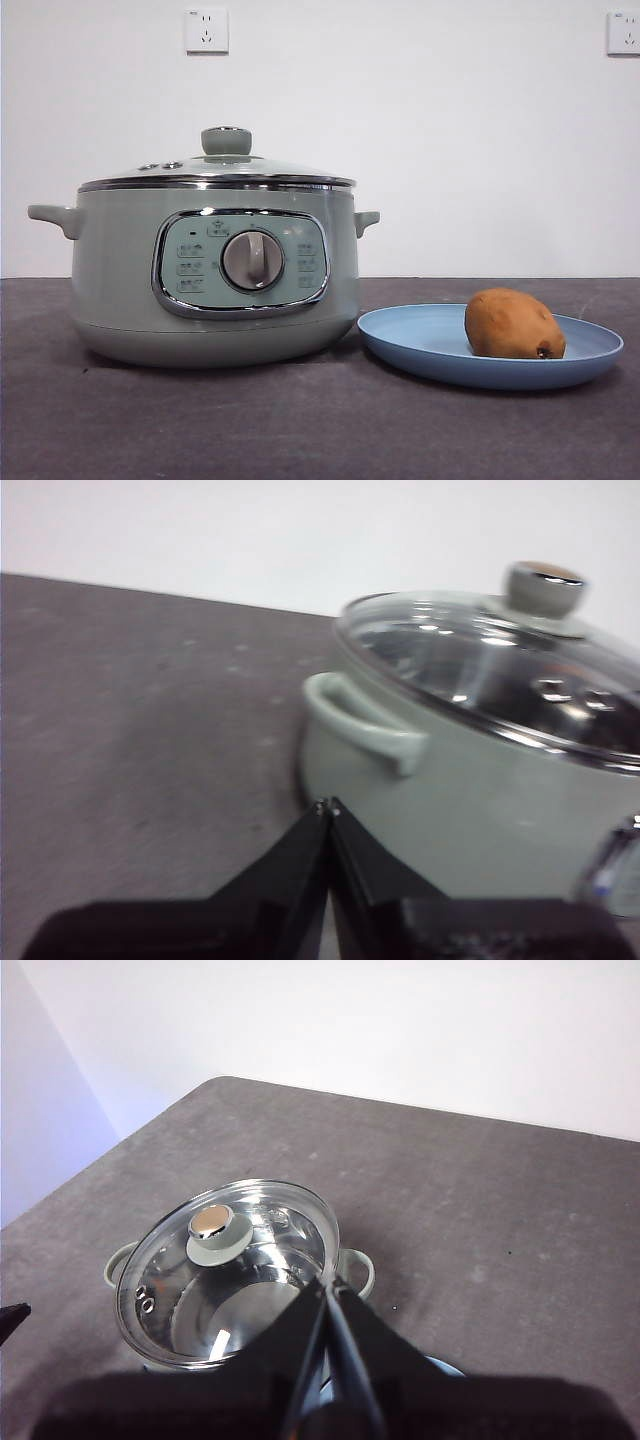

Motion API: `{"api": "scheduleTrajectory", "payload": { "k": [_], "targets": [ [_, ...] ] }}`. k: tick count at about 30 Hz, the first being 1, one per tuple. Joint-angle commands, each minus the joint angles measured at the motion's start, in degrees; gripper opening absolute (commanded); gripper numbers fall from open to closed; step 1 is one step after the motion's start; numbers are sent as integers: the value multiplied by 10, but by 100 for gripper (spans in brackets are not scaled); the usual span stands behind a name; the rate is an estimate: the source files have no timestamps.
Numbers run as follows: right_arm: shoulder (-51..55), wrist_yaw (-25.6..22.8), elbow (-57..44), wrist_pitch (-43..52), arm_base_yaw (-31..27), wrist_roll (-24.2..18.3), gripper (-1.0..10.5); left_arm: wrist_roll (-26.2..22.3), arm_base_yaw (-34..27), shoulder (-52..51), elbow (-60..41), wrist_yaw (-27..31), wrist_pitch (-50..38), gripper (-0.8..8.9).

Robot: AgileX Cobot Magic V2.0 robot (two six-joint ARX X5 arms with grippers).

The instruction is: Take the potato out from the steamer,put the potato on the plate,close the lid

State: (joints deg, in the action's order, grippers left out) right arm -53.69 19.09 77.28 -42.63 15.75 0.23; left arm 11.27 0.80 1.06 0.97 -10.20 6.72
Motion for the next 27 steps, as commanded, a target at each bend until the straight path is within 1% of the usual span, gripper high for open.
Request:
{"api": "scheduleTrajectory", "payload": {
  "k": [1,3,27],
  "targets": [
    [0,0,-1,2,0,-1,-1,7,-2,-7,-8,33,29,-4],
    [0,0,-1,2,0,-1,-1,8,-2,-9,-8,46,38,-4],
    [0,0,-1,2,0,-1,-1,3,-2,-9,-8,46,32,-4]
  ]
}}
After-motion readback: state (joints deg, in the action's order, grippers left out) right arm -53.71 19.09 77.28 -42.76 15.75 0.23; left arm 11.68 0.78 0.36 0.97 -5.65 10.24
